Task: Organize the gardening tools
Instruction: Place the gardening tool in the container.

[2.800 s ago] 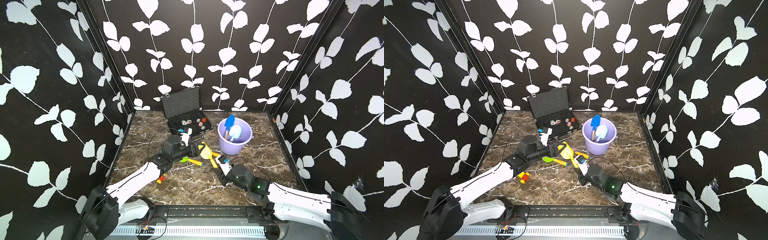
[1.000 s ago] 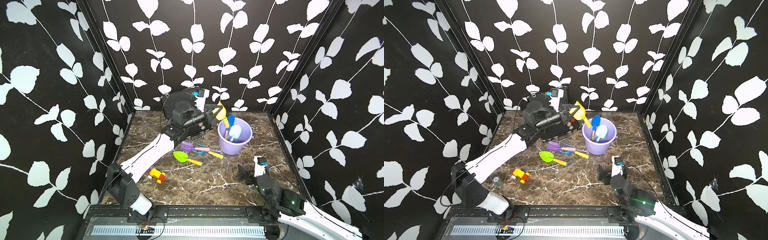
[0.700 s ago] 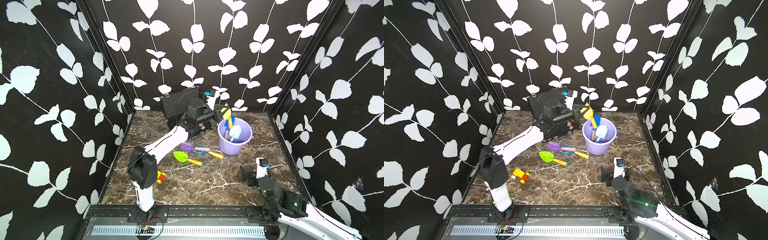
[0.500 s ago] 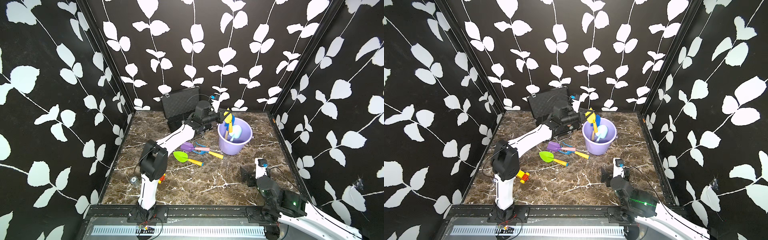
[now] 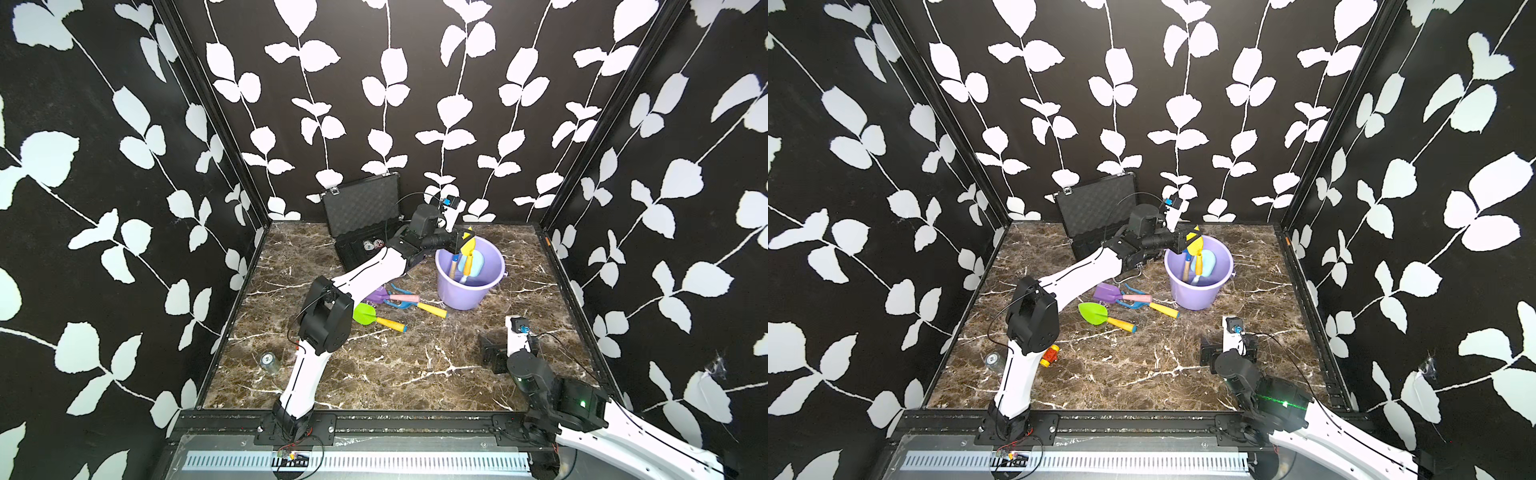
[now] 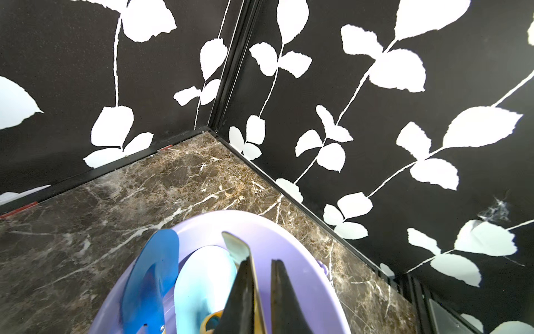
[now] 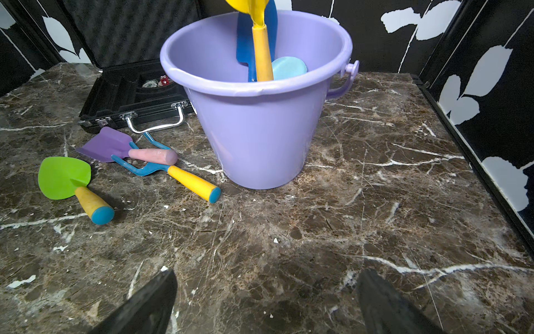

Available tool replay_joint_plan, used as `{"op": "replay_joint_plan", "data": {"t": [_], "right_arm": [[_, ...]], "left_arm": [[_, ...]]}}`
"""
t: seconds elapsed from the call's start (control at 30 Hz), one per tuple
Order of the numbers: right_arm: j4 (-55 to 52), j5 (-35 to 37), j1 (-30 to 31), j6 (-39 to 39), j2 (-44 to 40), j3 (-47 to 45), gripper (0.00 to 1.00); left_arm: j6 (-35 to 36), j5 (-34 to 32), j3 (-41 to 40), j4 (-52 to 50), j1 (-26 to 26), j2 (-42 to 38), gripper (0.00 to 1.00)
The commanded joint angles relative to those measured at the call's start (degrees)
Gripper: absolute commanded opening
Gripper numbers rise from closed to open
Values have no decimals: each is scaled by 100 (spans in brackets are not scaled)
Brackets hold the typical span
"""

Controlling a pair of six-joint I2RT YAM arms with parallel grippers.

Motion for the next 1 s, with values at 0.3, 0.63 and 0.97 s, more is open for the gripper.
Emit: {"op": "replay_joint_plan", "data": {"t": [0.3, 0.63, 0.97], "right_arm": [[64, 54, -18, 115, -41, 25, 99], [-30, 5, -18, 106, -146, 87, 99], [124, -17, -18, 124, 83, 60, 99]], "left_arm": [[620, -461, 556, -1008, -178, 414, 0], [511, -193, 818, -902, -191, 681, 0], [379, 35, 960, -1003, -236, 313, 0]]}}
